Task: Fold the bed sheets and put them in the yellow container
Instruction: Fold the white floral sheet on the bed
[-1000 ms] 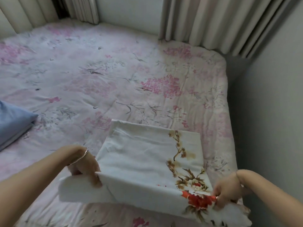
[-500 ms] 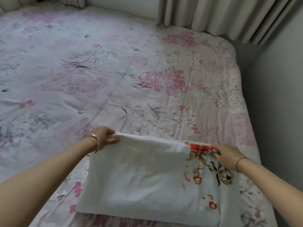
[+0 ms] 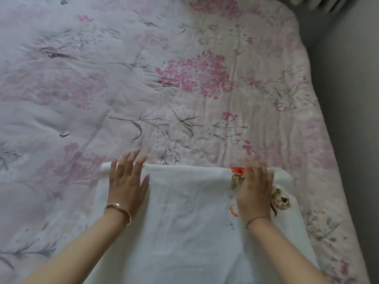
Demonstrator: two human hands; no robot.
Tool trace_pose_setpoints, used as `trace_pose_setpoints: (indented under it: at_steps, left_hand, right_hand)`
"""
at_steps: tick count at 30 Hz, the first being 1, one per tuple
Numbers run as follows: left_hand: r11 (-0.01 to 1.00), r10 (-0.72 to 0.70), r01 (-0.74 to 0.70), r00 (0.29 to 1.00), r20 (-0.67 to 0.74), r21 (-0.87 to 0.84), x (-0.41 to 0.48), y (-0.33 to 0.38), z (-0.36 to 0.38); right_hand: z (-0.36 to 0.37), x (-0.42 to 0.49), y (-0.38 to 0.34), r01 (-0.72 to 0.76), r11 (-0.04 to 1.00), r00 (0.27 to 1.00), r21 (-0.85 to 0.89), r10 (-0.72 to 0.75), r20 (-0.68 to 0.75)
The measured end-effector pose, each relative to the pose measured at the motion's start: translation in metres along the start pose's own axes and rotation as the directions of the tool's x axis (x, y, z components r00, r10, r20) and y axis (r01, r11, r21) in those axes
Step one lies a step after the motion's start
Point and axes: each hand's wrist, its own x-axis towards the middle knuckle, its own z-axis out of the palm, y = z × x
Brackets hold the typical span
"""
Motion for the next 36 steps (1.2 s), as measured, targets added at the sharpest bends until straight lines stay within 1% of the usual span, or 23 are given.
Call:
trace_pose_setpoints:
  at_steps: [1,3,4,5,7,10,12,14,15,16,17,18,20,22,24,25,27,29,32,34,36]
  left_hand:
    - [0.996,0.066,-0.066,0.998,0.007,-0.055,-0.014,0.018,0.006]
    - [0.987,0.156,-0.152,0.981,0.118,-0.046,-0.033,0.037,0.022]
    - [0.986,0.168,-0.167,0.971,0.171,-0.018,-0.035,0.042,0.032]
    - [0.987,0.152,-0.159,0.966,0.211,0.018,-0.033,0.042,0.041]
    - [0.991,0.091,-0.111,0.967,0.237,0.075,-0.018,0.037,0.051]
    - [0.990,0.048,-0.079,0.968,0.247,0.119,-0.003,0.034,0.061]
    - [0.992,0.046,-0.075,0.962,0.270,0.099,0.002,0.032,0.063]
    - [0.993,0.039,-0.071,0.949,0.311,0.092,0.005,0.028,0.059]
    - [0.993,0.035,-0.068,0.954,0.299,0.101,0.005,0.026,0.056]
    - [0.992,0.034,-0.065,0.961,0.275,0.107,0.002,0.024,0.052]
    - [0.992,0.041,-0.068,0.969,0.245,0.104,-0.005,0.026,0.045]
    - [0.994,0.048,-0.070,0.972,0.232,0.088,-0.020,0.031,0.038]
    - [0.994,0.092,-0.105,0.966,0.240,0.041,-0.060,0.044,0.031]
    - [0.990,0.129,-0.141,0.952,0.278,0.023,-0.100,0.051,0.026]
    - [0.991,0.107,-0.127,0.949,0.296,0.050,-0.118,0.046,0.027]
    - [0.991,0.087,-0.112,0.950,0.299,0.068,-0.117,0.043,0.027]
    - [0.991,0.055,-0.090,0.953,0.299,0.102,-0.116,0.037,0.026]
    - [0.991,0.044,-0.081,0.950,0.310,0.105,-0.116,0.038,0.027]
    - [0.993,-0.014,-0.024,0.948,0.318,0.116,-0.117,0.031,0.024]
    - [0.991,-0.057,0.014,0.946,0.318,0.136,-0.121,0.021,0.019]
    - [0.985,-0.146,0.107,0.930,0.337,0.132,-0.129,0.008,0.011]
  right_hand:
    - [0.001,-0.012,-0.019,0.074,0.995,0.997,0.059,-0.076,0.025]
    - [0.011,-0.030,-0.058,0.263,0.955,0.952,0.138,-0.280,0.121]
    - [0.019,-0.035,-0.064,0.309,0.940,0.925,0.143,-0.332,0.186]
    - [0.026,-0.036,-0.062,0.319,0.939,0.906,0.127,-0.342,0.251]
    - [0.034,-0.025,-0.033,0.283,0.953,0.888,0.106,-0.302,0.346]
    - [0.031,-0.009,0.031,0.217,0.976,0.910,-0.004,-0.200,0.364]
    - [0.021,0.004,0.068,0.076,0.993,0.927,-0.094,-0.035,0.373]
    - [0.010,0.016,0.083,-0.092,0.978,0.901,-0.186,0.162,0.402]
    - [0.004,0.019,0.079,-0.139,0.970,0.894,-0.198,0.209,0.397]
    - [-0.001,0.019,0.068,-0.147,0.976,0.913,-0.160,0.196,0.358]
    - [-0.007,0.014,0.050,-0.104,0.990,0.946,-0.091,0.126,0.298]
    - [-0.013,0.002,0.028,-0.026,1.000,0.968,-0.013,0.028,0.248]
    - [-0.012,-0.038,-0.018,0.137,0.984,0.965,0.118,-0.159,0.207]
    - [-0.001,-0.087,-0.050,0.252,0.956,0.916,0.150,-0.285,0.281]
    - [0.006,-0.116,-0.050,0.317,0.941,0.860,0.115,-0.336,0.385]
    - [0.008,-0.118,-0.036,0.331,0.939,0.847,0.094,-0.339,0.409]
    - [0.007,-0.119,0.004,0.311,0.949,0.857,0.045,-0.301,0.419]
    - [-0.003,-0.114,0.047,0.258,0.966,0.880,-0.021,-0.226,0.419]
    - [-0.012,-0.106,0.083,0.202,0.974,0.895,-0.105,-0.141,0.423]
    - [-0.015,-0.104,0.092,0.106,0.985,0.911,-0.136,-0.041,0.411]
    - [-0.023,-0.102,0.091,-0.007,0.986,0.914,-0.167,0.074,0.399]
